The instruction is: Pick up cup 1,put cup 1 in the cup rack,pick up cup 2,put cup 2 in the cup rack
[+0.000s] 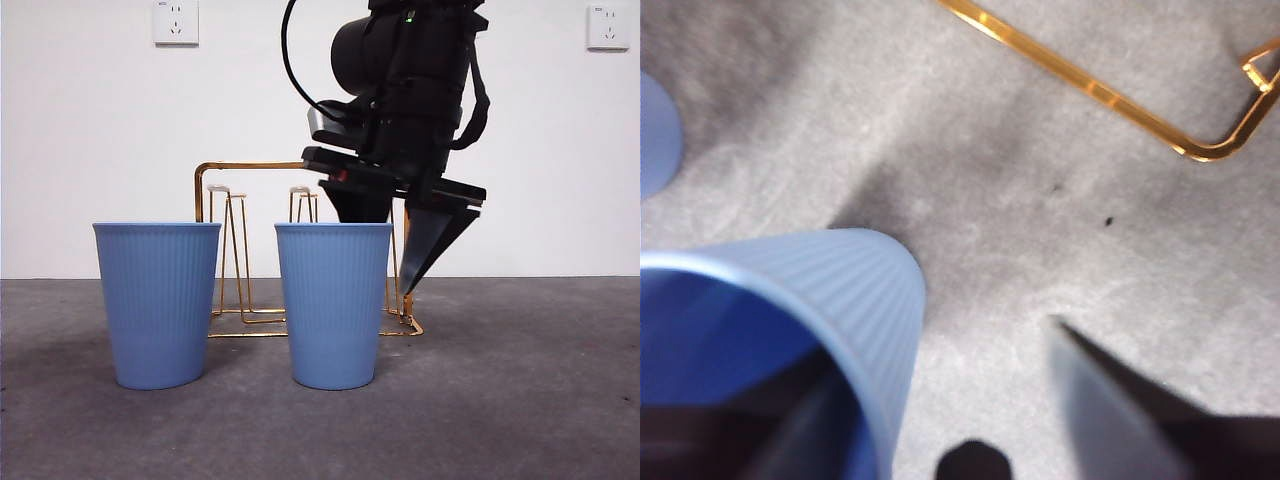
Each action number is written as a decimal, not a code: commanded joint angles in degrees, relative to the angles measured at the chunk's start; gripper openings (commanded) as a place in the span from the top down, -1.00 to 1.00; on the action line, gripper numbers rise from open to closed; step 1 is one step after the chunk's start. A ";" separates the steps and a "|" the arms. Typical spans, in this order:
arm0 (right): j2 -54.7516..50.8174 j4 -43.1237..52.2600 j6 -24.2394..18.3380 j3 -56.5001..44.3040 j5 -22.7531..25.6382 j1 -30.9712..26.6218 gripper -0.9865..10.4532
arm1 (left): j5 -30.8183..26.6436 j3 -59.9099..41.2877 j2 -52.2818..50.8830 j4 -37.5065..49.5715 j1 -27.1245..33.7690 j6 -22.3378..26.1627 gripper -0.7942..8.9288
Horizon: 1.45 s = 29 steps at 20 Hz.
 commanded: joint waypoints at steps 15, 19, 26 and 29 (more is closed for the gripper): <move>-30.42 5.42 -2.86 0.09 0.63 -0.04 0.86 | 4.72 0.17 4.24 31.47 -3.26 -22.95 -0.51; -46.40 17.16 -1.09 0.09 0.42 -0.04 0.86 | 0.37 0.17 7.48 50.16 -9.05 -33.51 -0.51; -56.83 32.37 -1.09 0.09 -1.09 0.00 0.86 | -12.83 0.20 16.31 81.18 -23.34 -46.27 -0.51; -57.77 36.76 -1.05 0.09 -3.58 0.00 0.86 | -17.29 0.20 20.44 92.43 -28.13 -49.40 -0.51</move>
